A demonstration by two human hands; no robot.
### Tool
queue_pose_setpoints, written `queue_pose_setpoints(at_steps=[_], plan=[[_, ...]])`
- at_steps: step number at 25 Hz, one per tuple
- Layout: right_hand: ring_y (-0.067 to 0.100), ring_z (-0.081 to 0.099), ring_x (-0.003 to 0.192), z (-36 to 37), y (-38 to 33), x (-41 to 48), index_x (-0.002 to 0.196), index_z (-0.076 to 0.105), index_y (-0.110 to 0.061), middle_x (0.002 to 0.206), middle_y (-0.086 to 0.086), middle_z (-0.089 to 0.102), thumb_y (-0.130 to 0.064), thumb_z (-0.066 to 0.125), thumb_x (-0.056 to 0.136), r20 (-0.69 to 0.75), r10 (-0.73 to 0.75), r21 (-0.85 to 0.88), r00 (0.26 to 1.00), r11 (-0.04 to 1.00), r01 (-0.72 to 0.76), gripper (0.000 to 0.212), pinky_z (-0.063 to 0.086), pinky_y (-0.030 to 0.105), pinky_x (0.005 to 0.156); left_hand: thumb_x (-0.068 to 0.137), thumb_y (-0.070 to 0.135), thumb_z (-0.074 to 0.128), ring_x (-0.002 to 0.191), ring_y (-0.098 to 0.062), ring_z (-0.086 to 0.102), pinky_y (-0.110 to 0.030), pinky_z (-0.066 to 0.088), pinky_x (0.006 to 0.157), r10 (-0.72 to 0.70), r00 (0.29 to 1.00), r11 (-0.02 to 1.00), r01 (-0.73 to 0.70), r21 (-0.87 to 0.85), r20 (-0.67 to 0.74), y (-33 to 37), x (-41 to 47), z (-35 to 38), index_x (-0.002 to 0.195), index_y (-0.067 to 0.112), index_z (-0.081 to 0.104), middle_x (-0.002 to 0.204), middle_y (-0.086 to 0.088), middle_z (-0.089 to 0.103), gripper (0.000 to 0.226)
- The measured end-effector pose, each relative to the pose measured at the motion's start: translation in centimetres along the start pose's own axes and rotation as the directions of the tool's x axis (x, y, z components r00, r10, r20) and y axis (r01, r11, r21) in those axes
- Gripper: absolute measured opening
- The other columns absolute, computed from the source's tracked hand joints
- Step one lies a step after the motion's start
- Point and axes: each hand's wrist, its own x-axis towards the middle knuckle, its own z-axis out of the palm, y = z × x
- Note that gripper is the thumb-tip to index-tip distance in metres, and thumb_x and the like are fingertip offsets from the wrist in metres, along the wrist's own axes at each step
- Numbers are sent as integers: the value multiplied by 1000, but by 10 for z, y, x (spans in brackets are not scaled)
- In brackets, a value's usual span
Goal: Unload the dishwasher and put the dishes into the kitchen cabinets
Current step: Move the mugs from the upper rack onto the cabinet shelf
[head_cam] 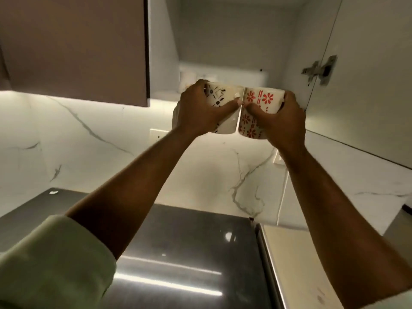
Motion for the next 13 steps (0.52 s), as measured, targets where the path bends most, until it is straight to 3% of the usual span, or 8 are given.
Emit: queue_pose_setpoints(at_steps=[3,8,13], plan=[[13,67,89,3,0,54,124,51,-20,109,-7,65,-64,74,69,-6,-14,-44,1000,999,14,75,59,31,76,58,82,63,84,-12,63,-32,56,71,7,999,999,-9,52,37,5,52,21,106,21,57,97,9,63,78],[10,69,82,15,6,132,125,55,-23,107,-7,69,-81,64,63,-26,5,-125,1000,992,-8,85,60,29,71,62,81,64,89,-12,63,-23,53,68,23,998,1000,-24,14,59,9,125,55,120,19,53,108,5,61,85],[18,69,90,36,27,182,129,48,-17,114,1,67,-66,74,68,-19,81,-155,997,984,-83,83,60,35,77,62,77,69,93,-16,63,-26,55,72,1,994,1000,-3,21,111,-4,160,95,123,15,50,115,1,62,89]])
